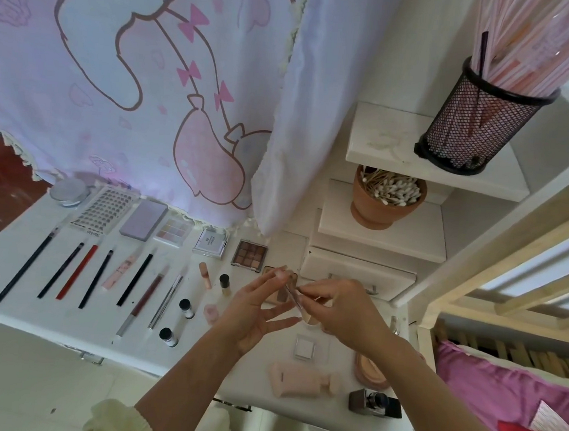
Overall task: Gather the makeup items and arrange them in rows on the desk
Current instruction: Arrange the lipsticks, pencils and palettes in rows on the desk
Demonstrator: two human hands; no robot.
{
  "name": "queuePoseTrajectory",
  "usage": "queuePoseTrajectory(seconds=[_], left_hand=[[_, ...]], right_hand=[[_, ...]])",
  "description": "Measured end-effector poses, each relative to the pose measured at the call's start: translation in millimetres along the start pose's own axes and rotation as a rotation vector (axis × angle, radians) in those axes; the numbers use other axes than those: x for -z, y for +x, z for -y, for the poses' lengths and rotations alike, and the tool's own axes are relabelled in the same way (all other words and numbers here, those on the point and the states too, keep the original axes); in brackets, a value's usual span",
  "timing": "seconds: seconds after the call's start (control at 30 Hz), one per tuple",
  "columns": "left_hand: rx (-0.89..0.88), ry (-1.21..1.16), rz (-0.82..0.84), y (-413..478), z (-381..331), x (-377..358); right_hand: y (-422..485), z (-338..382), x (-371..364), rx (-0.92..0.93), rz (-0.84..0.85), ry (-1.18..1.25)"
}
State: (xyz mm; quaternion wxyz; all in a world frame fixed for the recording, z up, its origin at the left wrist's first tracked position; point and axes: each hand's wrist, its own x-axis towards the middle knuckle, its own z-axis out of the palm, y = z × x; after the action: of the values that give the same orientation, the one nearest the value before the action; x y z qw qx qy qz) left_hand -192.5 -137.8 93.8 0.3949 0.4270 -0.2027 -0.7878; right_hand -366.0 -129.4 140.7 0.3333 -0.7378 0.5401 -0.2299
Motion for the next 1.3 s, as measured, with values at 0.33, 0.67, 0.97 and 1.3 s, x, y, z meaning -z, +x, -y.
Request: queuePoseTrajectory(seconds=[0.33,0.67,0.97,1.3], left_hand=[[-0.012,0.056,0.007,3,2,0],[-0.029,0.05,0.033,5,7,2],[-0.04,0.013,0.095,1,5,-2],[0.023,-0.058,0.084,-6,7,-1]], right_hand=[[3,-8,-15,-0.076,-0.002,0.116],[2,-6,-18,-0.073,0.01,0.118],[1,-5,-10,-0.106,0.028,0.238],[4,-5,-3,-0.227,-0.054,0.296]])
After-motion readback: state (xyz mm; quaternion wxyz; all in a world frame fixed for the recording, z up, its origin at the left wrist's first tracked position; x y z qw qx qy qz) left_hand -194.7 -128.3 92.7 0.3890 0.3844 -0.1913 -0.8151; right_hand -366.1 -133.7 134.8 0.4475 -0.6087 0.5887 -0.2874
